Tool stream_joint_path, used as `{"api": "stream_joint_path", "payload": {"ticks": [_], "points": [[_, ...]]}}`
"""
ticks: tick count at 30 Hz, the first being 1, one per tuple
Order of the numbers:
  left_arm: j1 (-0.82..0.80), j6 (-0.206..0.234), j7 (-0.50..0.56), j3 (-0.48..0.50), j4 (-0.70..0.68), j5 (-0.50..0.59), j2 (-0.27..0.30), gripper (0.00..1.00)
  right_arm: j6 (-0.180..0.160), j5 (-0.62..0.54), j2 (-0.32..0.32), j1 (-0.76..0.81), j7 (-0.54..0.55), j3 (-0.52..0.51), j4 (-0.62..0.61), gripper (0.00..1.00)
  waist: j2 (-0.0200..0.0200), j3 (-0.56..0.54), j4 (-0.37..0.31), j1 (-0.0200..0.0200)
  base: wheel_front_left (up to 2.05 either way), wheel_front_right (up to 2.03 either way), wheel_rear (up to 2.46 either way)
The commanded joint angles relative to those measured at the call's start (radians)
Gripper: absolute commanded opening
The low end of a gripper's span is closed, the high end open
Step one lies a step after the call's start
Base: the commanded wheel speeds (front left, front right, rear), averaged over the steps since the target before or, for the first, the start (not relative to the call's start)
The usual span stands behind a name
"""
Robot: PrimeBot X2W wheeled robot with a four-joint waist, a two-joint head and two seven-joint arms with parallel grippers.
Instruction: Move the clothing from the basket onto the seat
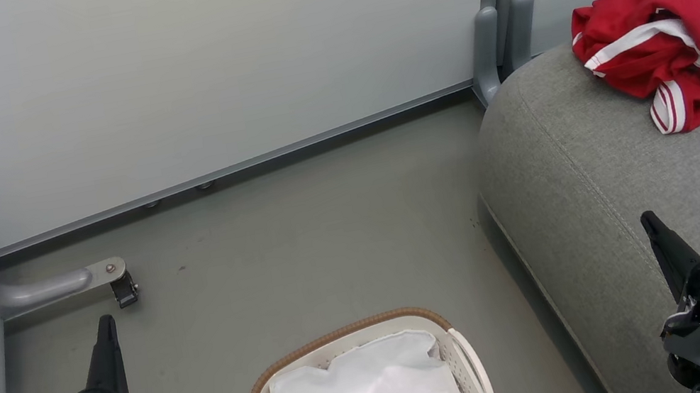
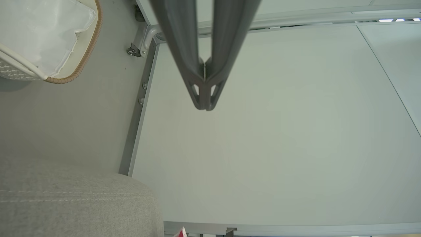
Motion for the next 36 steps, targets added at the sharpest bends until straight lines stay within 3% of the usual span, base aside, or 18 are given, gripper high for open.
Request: {"api": "stream_joint_path", "payload": {"ticks": [1,36], "points": [[-0.011,-0.006,0.003,0.002,-0.002,-0.003,0.006,0.0,0.0,0.003,-0.006,-0.008,0.002,-0.002,-0.003,0.0,0.0,0.0,0.0,0.0,0.0,0.0,0.0],[-0.011,-0.006,0.003,0.002,-0.002,-0.003,0.006,0.0,0.0,0.004,-0.006,-0.008,0.002,-0.002,-0.003,0.0,0.0,0.0,0.0,0.0,0.0,0.0,0.0]]}}
